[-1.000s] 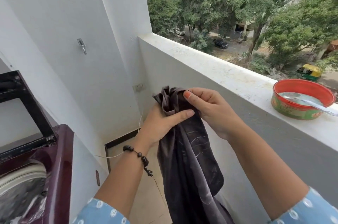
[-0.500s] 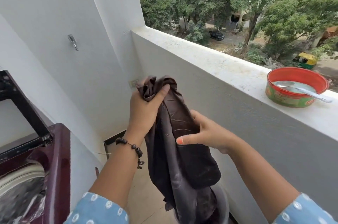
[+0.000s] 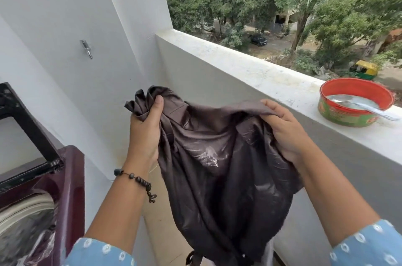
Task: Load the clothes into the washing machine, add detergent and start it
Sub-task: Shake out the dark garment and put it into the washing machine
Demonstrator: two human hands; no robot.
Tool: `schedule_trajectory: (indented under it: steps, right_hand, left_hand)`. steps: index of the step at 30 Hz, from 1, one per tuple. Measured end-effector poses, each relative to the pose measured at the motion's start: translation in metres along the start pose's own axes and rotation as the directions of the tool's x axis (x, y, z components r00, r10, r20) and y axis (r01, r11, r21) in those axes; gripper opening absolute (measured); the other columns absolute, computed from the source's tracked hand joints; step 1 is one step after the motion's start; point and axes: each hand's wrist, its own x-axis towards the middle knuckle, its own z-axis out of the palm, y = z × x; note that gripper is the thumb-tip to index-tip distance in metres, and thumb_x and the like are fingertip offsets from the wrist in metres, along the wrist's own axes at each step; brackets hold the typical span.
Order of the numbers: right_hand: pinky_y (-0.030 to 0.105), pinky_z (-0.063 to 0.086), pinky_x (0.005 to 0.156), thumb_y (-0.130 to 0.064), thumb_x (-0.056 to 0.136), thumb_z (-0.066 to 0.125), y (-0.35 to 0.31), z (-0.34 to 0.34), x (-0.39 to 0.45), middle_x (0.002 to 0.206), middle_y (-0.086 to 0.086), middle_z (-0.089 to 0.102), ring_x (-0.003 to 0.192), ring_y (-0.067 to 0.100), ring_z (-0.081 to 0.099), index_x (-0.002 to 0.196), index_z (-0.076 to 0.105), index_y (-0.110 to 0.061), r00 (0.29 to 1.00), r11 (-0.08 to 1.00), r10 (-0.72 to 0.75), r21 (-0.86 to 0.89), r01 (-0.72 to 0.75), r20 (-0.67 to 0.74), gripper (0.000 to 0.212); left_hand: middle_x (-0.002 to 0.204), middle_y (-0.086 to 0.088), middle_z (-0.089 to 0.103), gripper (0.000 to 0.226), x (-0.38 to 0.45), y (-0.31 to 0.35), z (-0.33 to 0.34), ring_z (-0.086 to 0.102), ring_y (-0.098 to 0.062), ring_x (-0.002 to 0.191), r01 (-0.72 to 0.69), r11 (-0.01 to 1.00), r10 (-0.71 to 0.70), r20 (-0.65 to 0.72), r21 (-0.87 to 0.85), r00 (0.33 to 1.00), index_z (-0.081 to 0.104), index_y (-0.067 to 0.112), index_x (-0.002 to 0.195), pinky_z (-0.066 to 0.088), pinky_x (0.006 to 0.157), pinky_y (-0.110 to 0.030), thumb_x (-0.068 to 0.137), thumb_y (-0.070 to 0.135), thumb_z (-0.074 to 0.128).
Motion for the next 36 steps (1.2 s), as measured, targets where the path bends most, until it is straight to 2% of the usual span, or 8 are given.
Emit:
schedule_trajectory:
  steps: [9, 11, 17, 23, 26, 28, 31, 36]
  right_hand:
    - [0.025, 0.053, 0.075, -0.007, 0.1, 0.047, -0.029, 0.07, 0.015, 0.092, 0.006, 0.071, 0.084, 0.016, 0.067, 0.102, 0.068, -0.008, 0.957, 0.979, -0.09, -0.152, 0.136, 0.276, 0.021]
    - [0.033, 0.052, 0.085, -0.012, 0.101, 0.047, -0.03, 0.076, 0.016, 0.102, 0.009, 0.072, 0.094, 0.02, 0.067, 0.108, 0.068, -0.008, 0.959, 0.963, -0.099, -0.219, 0.159, 0.265, 0.022]
    - [0.03, 0.039, 0.109, -0.037, 0.095, 0.052, -0.022, 0.065, 0.004, 0.144, -0.012, 0.049, 0.133, -0.003, 0.043, 0.149, 0.031, -0.039, 0.925, 0.92, -0.005, -0.362, 0.153, 0.379, 0.058]
    - [0.039, 0.02, 0.121, -0.056, 0.059, 0.084, 0.049, 0.05, -0.03, 0.157, -0.031, -0.007, 0.147, -0.005, 0.004, 0.145, -0.017, -0.055, 0.949, 0.808, 0.111, -0.582, 0.087, 0.296, 0.133]
    - [0.036, 0.032, 0.116, -0.05, 0.058, 0.09, 0.088, 0.061, -0.039, 0.16, -0.015, 0.021, 0.146, 0.004, 0.023, 0.155, 0.009, -0.031, 0.974, 0.832, 0.035, -0.547, 0.097, 0.226, 0.128]
    - [0.021, 0.047, 0.096, -0.034, 0.064, 0.088, 0.1, 0.062, -0.036, 0.129, -0.018, 0.061, 0.122, -0.001, 0.055, 0.141, 0.046, -0.018, 0.998, 0.922, -0.03, -0.385, 0.046, 0.048, 0.089]
    - [0.019, 0.052, 0.087, -0.019, 0.078, 0.077, 0.099, 0.05, -0.021, 0.112, -0.016, 0.071, 0.108, 0.002, 0.065, 0.123, 0.063, -0.016, 0.993, 0.939, -0.082, -0.342, 0.048, -0.084, 0.047]
    - [0.006, 0.044, 0.08, 0.01, 0.081, 0.064, 0.066, 0.017, 0.004, 0.104, -0.02, 0.066, 0.095, -0.017, 0.059, 0.109, 0.065, -0.028, 0.978, 0.803, -0.202, -0.58, 0.139, -0.045, 0.047]
  left_hand:
    - [0.124, -0.001, 0.071, 0.062, -0.025, -0.019, 0.031, 0.066, -0.017, 0.117, 0.14, 0.983, -0.182, 0.51, 0.121, 0.84, 0.061, 0.022, 0.129, 0.054, 0.099, -0.033, 0.075, 0.045, 0.079]
    - [0.115, 0.001, 0.075, 0.053, -0.026, -0.022, 0.035, 0.069, -0.015, 0.109, 0.103, 0.987, -0.157, 0.567, 0.126, 0.809, 0.064, 0.02, 0.119, 0.056, 0.089, -0.028, 0.073, 0.029, 0.088]
    - [0.108, -0.018, 0.075, 0.032, -0.011, -0.029, 0.04, 0.071, -0.035, 0.104, 0.066, 0.984, -0.114, 0.302, 0.165, 0.946, 0.072, 0.006, 0.11, 0.054, 0.097, -0.054, 0.078, 0.007, 0.079]
    - [0.076, -0.002, 0.068, 0.017, -0.01, -0.019, 0.055, 0.068, -0.016, 0.071, 0.145, 0.984, -0.146, -0.009, -0.107, 0.989, 0.063, 0.009, 0.097, 0.057, 0.068, -0.03, 0.086, -0.004, 0.064]
    - [0.071, -0.002, 0.065, 0.013, -0.018, -0.021, 0.067, 0.065, -0.016, 0.065, 0.238, 0.939, -0.258, -0.053, -0.246, 0.965, 0.062, 0.011, 0.086, 0.057, 0.063, -0.027, 0.087, -0.002, 0.063]
    - [0.069, 0.0, 0.069, 0.017, -0.03, -0.024, 0.073, 0.068, -0.014, 0.065, 0.252, 0.935, -0.273, -0.053, -0.251, 0.961, 0.064, 0.013, 0.08, 0.059, 0.064, -0.025, 0.089, -0.001, 0.063]
    - [0.093, -0.005, 0.075, 0.017, -0.034, -0.028, 0.062, 0.073, -0.018, 0.089, 0.21, 0.955, -0.222, -0.034, -0.21, 0.975, 0.066, 0.007, 0.107, 0.061, 0.085, -0.036, 0.091, 0.003, 0.065]
    - [0.153, -0.008, 0.042, 0.101, -0.019, -0.016, 0.001, 0.044, -0.026, 0.141, 0.095, 0.961, -0.123, 0.096, 0.261, 0.988, 0.029, 0.041, 0.147, 0.037, 0.115, -0.054, 0.064, 0.052, 0.086]
